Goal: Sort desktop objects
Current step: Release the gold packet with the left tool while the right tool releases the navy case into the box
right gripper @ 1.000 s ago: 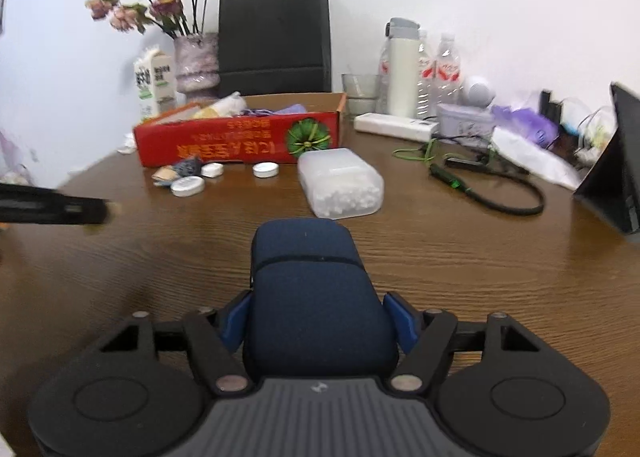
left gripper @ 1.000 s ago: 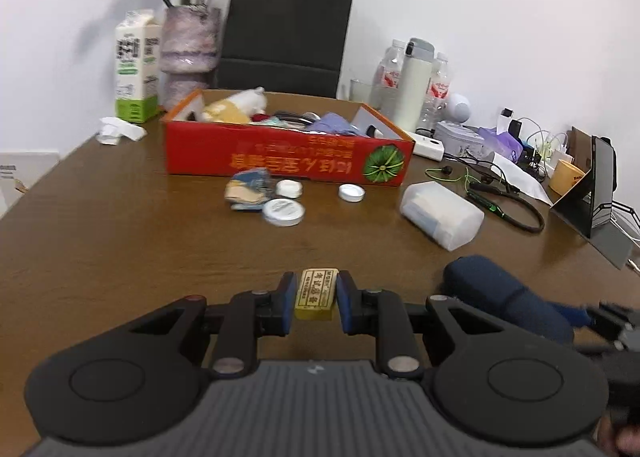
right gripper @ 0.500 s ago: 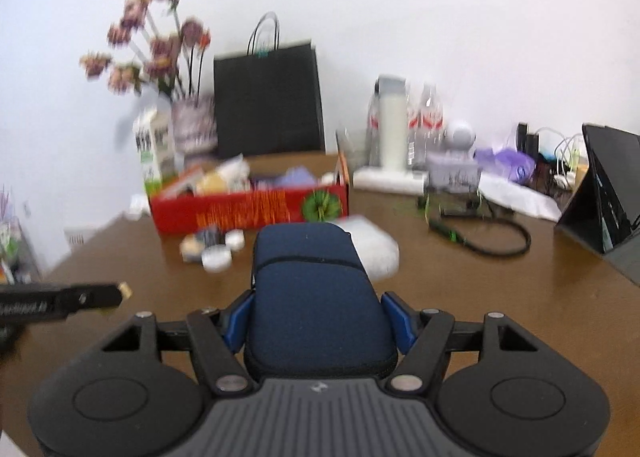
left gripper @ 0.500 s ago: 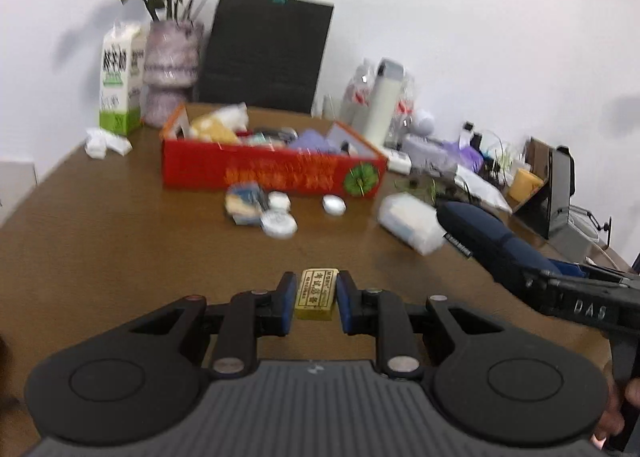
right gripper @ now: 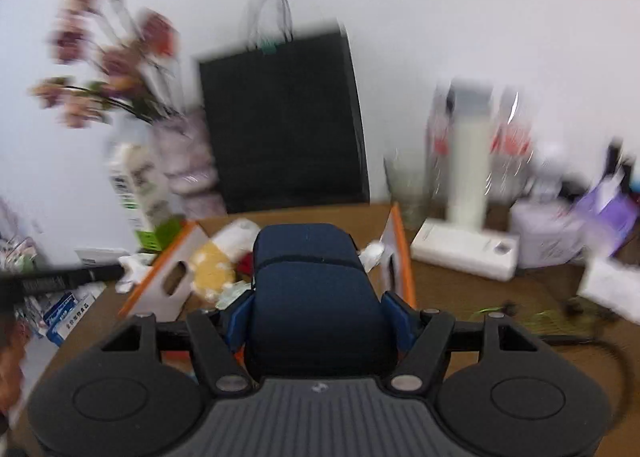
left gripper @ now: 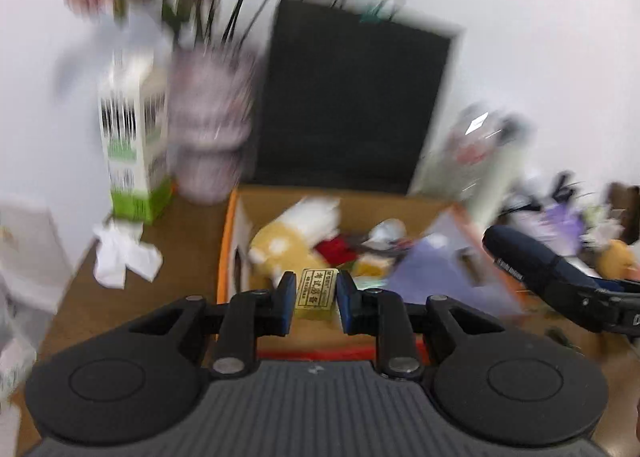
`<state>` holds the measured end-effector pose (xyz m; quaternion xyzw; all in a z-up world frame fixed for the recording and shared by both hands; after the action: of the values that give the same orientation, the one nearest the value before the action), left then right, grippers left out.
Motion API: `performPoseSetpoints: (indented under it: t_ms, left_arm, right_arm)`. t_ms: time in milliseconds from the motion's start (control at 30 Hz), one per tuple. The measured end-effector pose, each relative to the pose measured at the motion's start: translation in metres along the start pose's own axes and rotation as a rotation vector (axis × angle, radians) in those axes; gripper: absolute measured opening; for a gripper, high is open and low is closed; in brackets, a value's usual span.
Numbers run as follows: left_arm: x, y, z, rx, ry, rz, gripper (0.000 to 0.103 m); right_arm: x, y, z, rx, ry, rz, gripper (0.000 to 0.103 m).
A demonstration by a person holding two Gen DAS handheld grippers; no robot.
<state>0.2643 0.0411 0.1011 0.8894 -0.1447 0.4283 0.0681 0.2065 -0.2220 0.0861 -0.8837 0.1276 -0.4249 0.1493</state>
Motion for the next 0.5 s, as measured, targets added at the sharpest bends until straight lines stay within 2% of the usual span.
performPoseSetpoints:
  t_ms: [100, 167, 233, 267, 300, 333, 400, 467, 500]
  left_arm:
    - [-0.007, -0.017, 0.064, 0.029, -0.164, -0.089, 0.022]
    - [-0.016, -0.018, 0.089, 0.014, -0.232, -0.093, 0.023]
    - [-0.022, -0.012, 0.1, 0.027, -0.256, -0.076, 0.024]
    - [-0.023, -0.009, 0.102, 0.041, -0.259, -0.078, 0.03]
    - [-0.023, -0.006, 0.103, 0.037, -0.261, -0.081, 0.041]
    - [-0.022, -0.003, 0.102, 0.025, -0.258, -0.082, 0.047]
    - [-0.017, 0.003, 0.097, 0.012, -0.245, -0.071, 0.068]
    - [-0.013, 0.009, 0.088, 0.028, -0.231, -0.047, 0.084]
    - [-0.011, 0.012, 0.081, 0.033, -0.22, -0.035, 0.087]
  right_arm:
    - [0.012, -0.004, 0.075, -0.085, -0.112, 0.002, 0.067]
    - [0.006, -0.003, 0.115, -0.176, -0.158, -0.035, 0.067]
    - [0.0, 0.005, 0.147, -0.248, -0.223, -0.004, 0.07]
    - [-0.002, 0.005, 0.154, -0.279, -0.227, -0.015, 0.069]
    - [-0.003, 0.0, 0.158, -0.289, -0.22, -0.059, 0.067]
    - [-0.004, -0.002, 0.16, -0.282, -0.243, -0.065, 0.076]
    - [0.0, -0.009, 0.159, -0.252, -0.274, -0.067, 0.077]
    - [0.008, -0.013, 0.144, -0.202, -0.255, -0.046, 0.079]
    - [0.013, -0.014, 0.134, -0.179, -0.249, -0.027, 0.082]
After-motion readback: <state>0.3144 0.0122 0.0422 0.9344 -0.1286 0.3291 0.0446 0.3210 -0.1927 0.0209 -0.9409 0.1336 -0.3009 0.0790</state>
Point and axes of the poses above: each gripper's, at about its wrist camera, not at the fingertips, and z roughly the way its jaws point, y to its right, x to its top, the point moved 5 cm from there along z, roughly the way its jaws point, and after that the axes turned 13 degrees about z, right-handed, at the moved point
